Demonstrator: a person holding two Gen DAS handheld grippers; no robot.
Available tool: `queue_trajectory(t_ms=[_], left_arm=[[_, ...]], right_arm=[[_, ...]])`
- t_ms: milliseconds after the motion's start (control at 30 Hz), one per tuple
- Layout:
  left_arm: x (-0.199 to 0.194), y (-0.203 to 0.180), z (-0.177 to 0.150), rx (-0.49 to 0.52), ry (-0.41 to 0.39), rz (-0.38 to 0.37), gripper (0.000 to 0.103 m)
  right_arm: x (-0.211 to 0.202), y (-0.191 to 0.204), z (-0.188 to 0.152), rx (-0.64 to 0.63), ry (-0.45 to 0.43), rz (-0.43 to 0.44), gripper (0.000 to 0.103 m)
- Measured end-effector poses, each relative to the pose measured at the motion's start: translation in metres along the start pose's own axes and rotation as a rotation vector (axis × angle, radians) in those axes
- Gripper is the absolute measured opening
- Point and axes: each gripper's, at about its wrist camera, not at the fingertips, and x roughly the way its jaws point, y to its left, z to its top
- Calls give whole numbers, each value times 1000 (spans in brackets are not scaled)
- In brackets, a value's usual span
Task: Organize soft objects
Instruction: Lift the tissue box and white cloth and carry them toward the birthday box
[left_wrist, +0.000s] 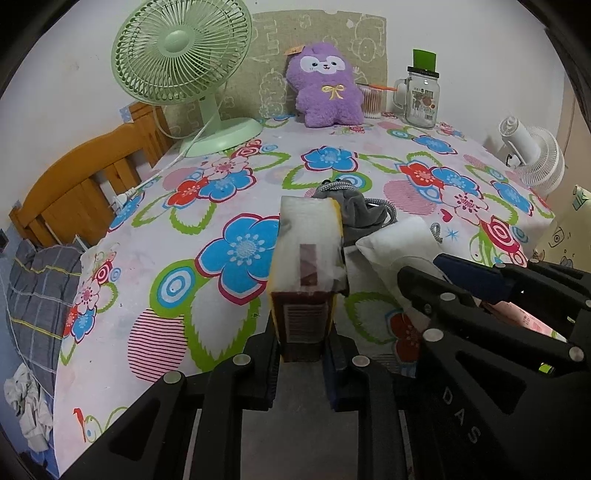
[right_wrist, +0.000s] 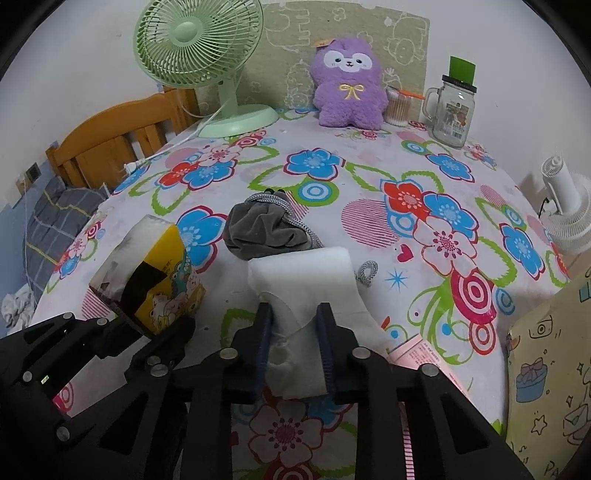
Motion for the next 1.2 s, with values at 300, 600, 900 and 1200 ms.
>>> queue_trajectory(t_ms=[300, 600, 900, 1200], left_arm=[[-13, -1, -2, 4, -29, 3, 17], [-29, -6, -4, 7, -58, 0, 17], [-53, -15, -6, 15, -97, -6, 17], [-74, -27, -8, 21, -134, -12, 17]], right_arm=[[-15, 0, -4, 8, -26, -5, 22], [-35, -2, -8, 15, -59, -12, 22], [-61, -7, -13, 24, -99, -25, 22], [-86, -13, -19, 33, -133, -35, 22]])
